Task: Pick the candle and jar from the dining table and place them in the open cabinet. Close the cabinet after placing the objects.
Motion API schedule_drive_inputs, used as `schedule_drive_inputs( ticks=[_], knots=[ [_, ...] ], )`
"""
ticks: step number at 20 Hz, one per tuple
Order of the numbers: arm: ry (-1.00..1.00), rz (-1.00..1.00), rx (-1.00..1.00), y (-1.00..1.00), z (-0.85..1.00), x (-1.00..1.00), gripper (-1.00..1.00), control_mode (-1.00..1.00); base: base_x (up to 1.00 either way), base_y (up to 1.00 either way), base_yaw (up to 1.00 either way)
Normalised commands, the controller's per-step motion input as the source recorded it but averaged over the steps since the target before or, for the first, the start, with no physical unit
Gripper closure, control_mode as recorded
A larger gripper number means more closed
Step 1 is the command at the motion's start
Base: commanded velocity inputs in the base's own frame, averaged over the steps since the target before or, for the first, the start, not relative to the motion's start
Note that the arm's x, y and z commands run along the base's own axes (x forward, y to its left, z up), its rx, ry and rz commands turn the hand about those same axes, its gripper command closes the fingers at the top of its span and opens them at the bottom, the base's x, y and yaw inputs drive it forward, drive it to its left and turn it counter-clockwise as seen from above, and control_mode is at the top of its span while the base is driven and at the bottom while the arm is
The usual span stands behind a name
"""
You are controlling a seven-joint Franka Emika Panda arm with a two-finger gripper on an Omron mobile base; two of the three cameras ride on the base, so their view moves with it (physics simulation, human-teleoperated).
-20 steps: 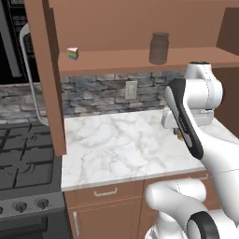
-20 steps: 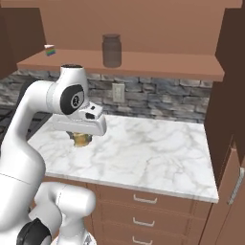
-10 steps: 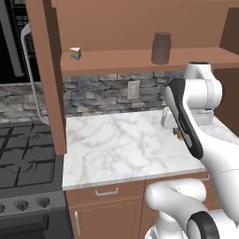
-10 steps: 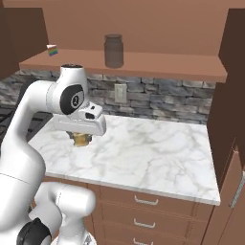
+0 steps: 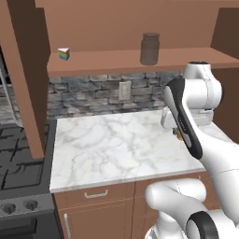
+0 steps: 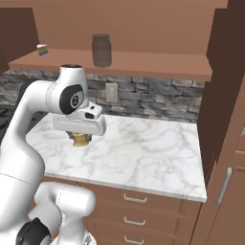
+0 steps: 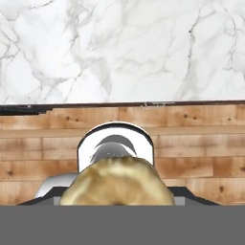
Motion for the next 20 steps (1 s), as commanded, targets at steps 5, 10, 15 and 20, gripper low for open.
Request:
schedule_drive_inputs(
  ticks=[5,10,15,20],
  knots=[
    [0.0,0.0,0.0,0.0,0.0,0.0,1.0,1.0,0.01,-0.38,0.0],
    [0.0,0.0,0.0,0.0,0.0,0.0,1.0,1.0,0.03,-0.2,0.0],
    [0.0,0.0,0.0,0.0,0.0,0.0,1.0,1.0,0.07,-0.05,0.0],
    [0.0,0.0,0.0,0.0,0.0,0.0,1.0,1.0,0.01,0.0,0.0]
  ],
)
